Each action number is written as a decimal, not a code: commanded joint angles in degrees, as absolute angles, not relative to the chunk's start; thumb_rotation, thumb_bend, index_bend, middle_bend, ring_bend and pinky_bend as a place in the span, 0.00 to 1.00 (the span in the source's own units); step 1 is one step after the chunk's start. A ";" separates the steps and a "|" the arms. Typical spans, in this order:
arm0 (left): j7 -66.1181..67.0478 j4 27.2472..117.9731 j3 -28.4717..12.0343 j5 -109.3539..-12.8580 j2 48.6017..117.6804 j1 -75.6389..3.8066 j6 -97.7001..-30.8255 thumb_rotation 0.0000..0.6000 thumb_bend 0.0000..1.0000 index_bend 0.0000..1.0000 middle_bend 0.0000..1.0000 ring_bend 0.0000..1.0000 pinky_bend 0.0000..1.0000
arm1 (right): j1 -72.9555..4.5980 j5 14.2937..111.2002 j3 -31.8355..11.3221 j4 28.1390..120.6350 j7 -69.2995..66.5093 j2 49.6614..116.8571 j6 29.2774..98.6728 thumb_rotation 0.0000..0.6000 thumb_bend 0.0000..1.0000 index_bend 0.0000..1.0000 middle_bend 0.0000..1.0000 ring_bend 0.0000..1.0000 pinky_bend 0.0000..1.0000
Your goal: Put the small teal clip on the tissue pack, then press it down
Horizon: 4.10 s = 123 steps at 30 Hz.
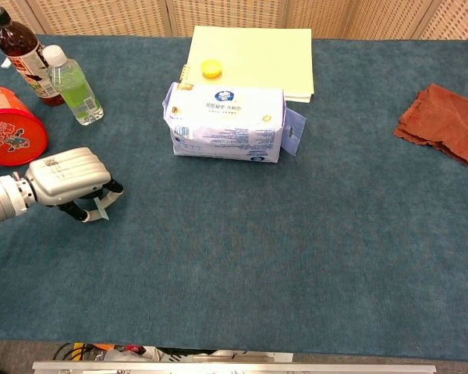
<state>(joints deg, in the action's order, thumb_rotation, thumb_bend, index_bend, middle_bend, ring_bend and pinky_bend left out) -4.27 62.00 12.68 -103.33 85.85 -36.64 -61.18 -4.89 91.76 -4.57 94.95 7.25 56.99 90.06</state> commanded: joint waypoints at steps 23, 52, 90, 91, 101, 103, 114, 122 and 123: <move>-4.92 70.43 8.32 -101.55 78.11 -36.99 -67.23 1.00 0.38 0.61 1.00 1.00 0.82 | -4.93 92.30 -4.71 94.74 6.97 57.10 90.36 1.00 0.36 0.00 0.22 0.13 0.19; -10.30 76.35 -4.27 -94.55 81.24 -47.60 -60.98 1.00 0.38 0.60 1.00 1.00 0.82 | -4.63 91.63 -4.51 94.23 6.77 57.82 90.03 1.00 0.36 0.00 0.22 0.13 0.19; -13.44 68.81 -10.50 -78.77 93.06 -55.96 -44.75 1.00 0.37 0.57 1.00 1.00 0.82 | -3.13 89.99 -4.64 90.51 2.67 57.89 91.37 1.00 0.36 0.00 0.22 0.13 0.19; -13.78 68.86 -10.50 -78.44 92.99 -55.83 -44.58 1.00 0.37 0.57 1.00 1.00 0.82 | -3.12 90.03 -4.65 90.47 2.60 57.91 91.38 1.00 0.36 0.00 0.22 0.13 0.19; -14.76 68.24 -10.17 -77.49 92.96 -55.27 -43.99 1.00 0.37 0.57 1.00 1.00 0.82 | -2.86 90.46 -4.69 90.43 2.43 57.87 92.06 1.00 0.36 0.00 0.22 0.14 0.19; -14.87 68.25 -10.21 -77.49 92.99 -55.20 -44.18 1.00 0.37 0.56 1.00 1.00 0.82 | -2.75 90.51 -4.68 90.49 2.43 57.81 92.26 1.00 0.36 0.00 0.22 0.14 0.19; -15.01 68.56 -10.17 -77.36 92.55 -55.10 -44.01 1.00 0.37 0.46 1.00 0.99 0.82 | -2.35 90.69 -4.75 90.62 2.43 57.69 92.92 1.00 0.36 0.00 0.22 0.14 0.19; -14.49 68.68 -10.06 -77.67 92.84 -54.90 -44.76 1.00 0.37 0.37 1.00 0.99 0.82 | -2.36 90.86 -4.72 90.43 2.32 57.87 92.85 1.00 0.36 0.00 0.22 0.14 0.19; -14.43 68.72 -10.09 -77.67 92.83 -54.93 -44.77 1.00 0.37 0.37 1.00 0.99 0.82 | -2.36 90.87 -4.74 90.40 2.29 57.88 92.90 1.00 0.36 0.00 0.22 0.14 0.19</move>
